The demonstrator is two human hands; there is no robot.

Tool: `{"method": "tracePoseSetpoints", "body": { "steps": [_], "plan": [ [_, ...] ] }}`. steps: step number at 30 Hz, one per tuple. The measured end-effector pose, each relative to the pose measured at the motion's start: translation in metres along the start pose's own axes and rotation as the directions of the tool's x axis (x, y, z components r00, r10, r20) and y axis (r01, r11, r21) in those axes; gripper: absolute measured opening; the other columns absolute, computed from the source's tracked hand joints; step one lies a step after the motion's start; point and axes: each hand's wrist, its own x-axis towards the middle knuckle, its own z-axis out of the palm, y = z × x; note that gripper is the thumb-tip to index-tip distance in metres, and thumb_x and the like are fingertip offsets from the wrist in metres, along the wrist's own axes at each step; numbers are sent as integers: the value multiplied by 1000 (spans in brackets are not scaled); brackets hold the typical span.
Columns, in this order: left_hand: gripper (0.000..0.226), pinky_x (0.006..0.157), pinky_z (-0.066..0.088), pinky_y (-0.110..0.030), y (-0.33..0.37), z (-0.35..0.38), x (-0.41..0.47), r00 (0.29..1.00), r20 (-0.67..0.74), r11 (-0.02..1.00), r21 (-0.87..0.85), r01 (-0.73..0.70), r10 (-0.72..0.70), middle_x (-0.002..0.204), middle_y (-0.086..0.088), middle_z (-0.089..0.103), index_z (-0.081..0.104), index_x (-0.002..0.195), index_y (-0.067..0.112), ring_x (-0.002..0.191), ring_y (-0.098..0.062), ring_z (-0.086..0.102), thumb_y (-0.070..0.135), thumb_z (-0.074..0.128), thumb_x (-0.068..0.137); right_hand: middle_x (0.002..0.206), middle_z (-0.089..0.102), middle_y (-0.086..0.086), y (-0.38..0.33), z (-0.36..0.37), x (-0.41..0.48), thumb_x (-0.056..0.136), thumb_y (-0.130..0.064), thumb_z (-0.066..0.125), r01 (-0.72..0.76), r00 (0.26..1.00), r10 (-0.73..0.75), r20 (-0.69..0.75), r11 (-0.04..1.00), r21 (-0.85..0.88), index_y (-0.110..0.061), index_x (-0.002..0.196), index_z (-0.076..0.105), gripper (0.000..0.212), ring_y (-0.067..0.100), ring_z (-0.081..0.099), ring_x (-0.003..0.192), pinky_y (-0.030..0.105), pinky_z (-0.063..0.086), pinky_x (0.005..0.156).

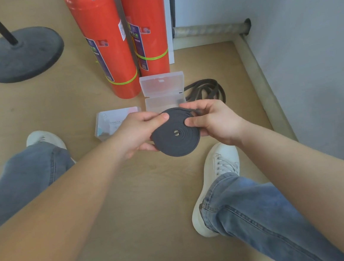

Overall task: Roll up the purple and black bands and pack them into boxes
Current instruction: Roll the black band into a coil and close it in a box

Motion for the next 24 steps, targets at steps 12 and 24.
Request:
{"method": "tracePoseSetpoints", "body": {
  "steps": [12, 24],
  "plan": [
    [14, 61, 63, -38, -10, -1, 28, 994, -98, 977, -211, 26, -48, 141, -2, 58, 73, 99, 20, 95, -19, 73, 32, 70, 93, 93, 71, 4, 7, 18, 25, 101, -18, 62, 52, 963, -43, -265, 998, 26, -13, 107, 73, 13, 17, 67, 73, 21, 51, 49],
    [6, 67, 63, -38, -23, -5, 88, 958, -262, 943, -331, 26, -118, 134, 0, 64, 74, 95, 25, 99, -20, 73, 30, 73, 91, 106, 76, 8, 15, 3, 86, 93, 5, 65, -79, 983, 91, -162, 993, 84, -10, 117, 69, 29, 22, 76, 93, 35, 64, 76]
  ]
}}
